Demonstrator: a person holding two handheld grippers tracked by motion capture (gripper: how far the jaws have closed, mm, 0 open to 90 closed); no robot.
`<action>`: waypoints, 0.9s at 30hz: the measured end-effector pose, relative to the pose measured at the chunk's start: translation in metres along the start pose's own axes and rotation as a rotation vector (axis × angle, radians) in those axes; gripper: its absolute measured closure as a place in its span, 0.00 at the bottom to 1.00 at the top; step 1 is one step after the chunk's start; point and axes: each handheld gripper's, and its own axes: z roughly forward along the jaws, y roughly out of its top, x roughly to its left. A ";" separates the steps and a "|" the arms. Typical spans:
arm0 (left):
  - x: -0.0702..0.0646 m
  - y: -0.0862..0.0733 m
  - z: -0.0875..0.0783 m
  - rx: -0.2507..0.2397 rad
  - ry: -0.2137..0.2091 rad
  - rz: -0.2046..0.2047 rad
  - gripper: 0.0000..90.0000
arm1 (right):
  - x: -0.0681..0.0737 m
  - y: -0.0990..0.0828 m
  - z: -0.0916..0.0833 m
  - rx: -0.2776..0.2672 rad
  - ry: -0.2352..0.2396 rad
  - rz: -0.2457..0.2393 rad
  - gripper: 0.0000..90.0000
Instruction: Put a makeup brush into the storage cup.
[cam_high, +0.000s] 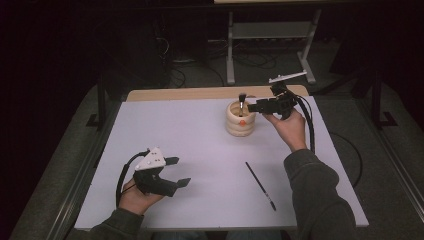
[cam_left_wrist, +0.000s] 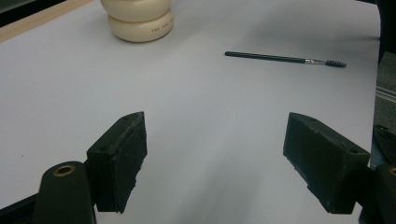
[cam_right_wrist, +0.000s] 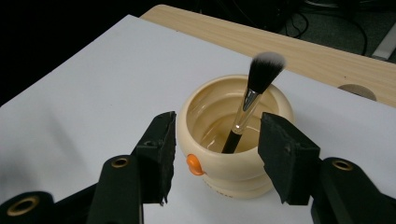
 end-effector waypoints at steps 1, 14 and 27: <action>0.000 0.000 0.000 0.003 0.001 0.002 0.24 | 0.001 -0.001 -0.001 -0.001 0.004 0.005 0.51; 0.000 0.000 0.000 -0.006 -0.004 -0.011 0.24 | 0.002 -0.012 -0.006 -0.013 0.024 0.002 0.49; 0.000 -0.001 0.000 -0.006 -0.002 -0.010 0.23 | 0.005 -0.026 -0.008 -0.016 0.040 -0.008 0.47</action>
